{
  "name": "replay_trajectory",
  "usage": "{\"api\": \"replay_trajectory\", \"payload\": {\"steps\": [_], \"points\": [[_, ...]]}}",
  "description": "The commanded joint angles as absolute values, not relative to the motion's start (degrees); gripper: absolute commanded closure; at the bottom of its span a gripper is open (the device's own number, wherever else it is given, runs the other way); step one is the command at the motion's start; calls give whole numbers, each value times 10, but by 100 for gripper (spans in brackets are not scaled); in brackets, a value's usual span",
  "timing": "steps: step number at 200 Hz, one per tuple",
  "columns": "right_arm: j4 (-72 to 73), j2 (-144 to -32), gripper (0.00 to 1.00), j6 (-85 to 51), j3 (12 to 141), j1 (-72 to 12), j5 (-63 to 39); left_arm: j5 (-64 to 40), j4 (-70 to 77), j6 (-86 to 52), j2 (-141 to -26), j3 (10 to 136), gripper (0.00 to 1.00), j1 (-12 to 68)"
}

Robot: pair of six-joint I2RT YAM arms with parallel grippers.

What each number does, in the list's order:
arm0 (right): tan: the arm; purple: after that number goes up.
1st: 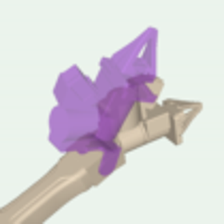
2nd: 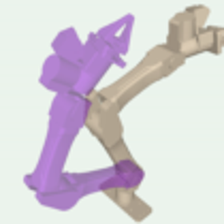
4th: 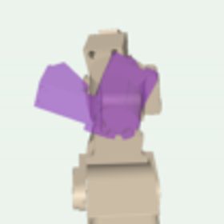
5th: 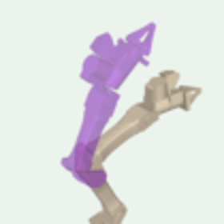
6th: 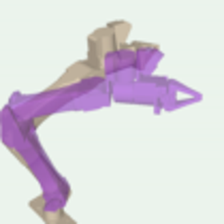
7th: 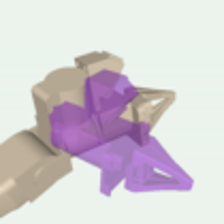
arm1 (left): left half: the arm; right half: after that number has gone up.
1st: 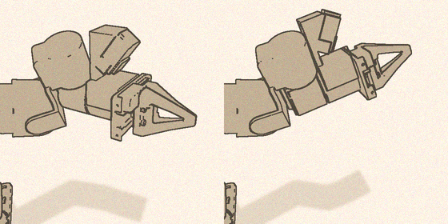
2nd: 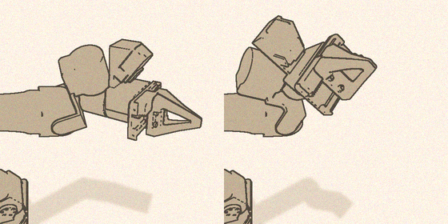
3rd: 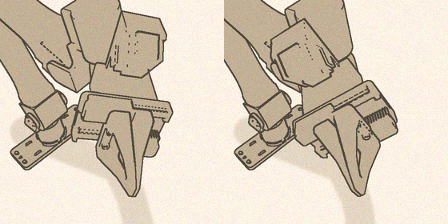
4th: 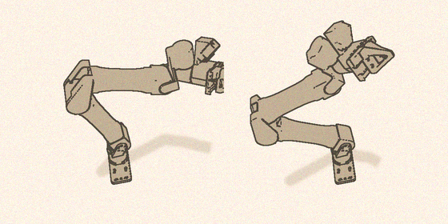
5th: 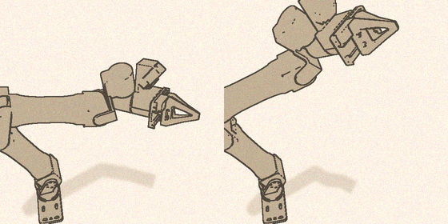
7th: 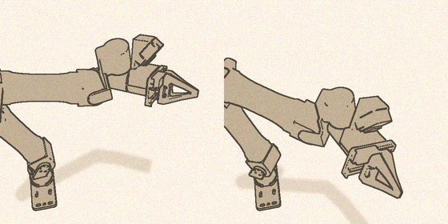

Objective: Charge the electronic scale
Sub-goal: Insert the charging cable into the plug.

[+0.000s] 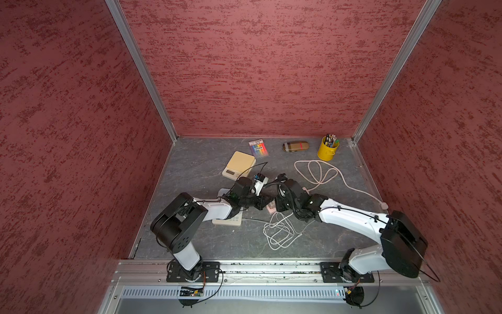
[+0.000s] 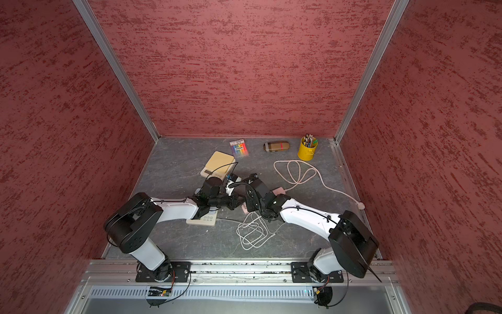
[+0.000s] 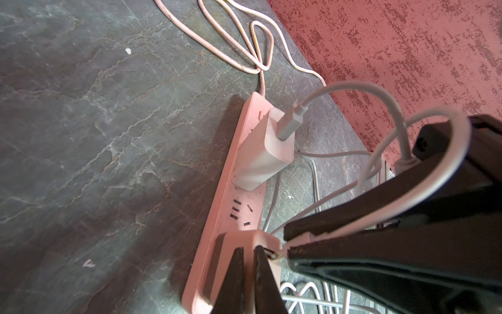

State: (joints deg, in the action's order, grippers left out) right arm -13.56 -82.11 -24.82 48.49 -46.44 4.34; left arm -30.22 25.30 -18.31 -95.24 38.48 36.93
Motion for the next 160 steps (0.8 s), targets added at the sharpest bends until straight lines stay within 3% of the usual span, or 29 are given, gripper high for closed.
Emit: {"api": "replay_trajectory", "payload": {"steps": [1, 46, 160], "points": [[-108, -830, 100, -227, 478, -462, 40, -321, 205, -176, -961, 378, 92, 387], [-104, -856, 100, -219, 479, -462, 38, -321, 207, -178, -960, 372, 97, 389], [-136, -847, 100, -185, 466, -460, 54, -323, 214, -180, -967, 367, 98, 391]]}}
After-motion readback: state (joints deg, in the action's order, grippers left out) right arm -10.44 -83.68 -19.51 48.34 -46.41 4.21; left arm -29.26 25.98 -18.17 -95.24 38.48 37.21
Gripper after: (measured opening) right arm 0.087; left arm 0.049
